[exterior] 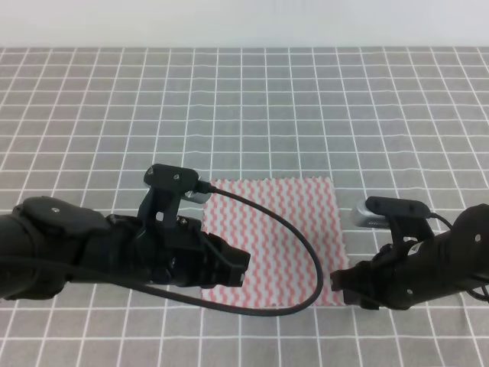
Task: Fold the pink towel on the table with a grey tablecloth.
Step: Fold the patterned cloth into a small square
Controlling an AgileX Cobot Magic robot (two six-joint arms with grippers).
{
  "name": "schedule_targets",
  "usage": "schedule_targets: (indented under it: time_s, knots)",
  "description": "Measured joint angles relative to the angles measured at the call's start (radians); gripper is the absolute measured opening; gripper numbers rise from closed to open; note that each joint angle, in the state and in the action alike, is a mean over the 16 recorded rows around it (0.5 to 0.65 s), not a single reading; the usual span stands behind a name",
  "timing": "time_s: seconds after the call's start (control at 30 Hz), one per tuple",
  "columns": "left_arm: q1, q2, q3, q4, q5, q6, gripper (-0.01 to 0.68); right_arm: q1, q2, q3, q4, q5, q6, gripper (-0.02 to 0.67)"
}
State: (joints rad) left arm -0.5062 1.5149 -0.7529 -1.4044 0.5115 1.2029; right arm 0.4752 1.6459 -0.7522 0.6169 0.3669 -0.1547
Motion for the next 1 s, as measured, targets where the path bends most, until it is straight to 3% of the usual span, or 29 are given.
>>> schedule_targets:
  time_s: [0.5,1.0]
  knots:
    - [0.003,0.012,-0.003,0.009,-0.006,0.006,-0.004,0.000,0.001,-0.014,0.000,0.020,-0.007,-0.001]
    - [0.001,0.003,-0.001,0.048,-0.034,0.152,-0.003,0.000,0.003,-0.128,0.000,0.029,-0.007,-0.014]
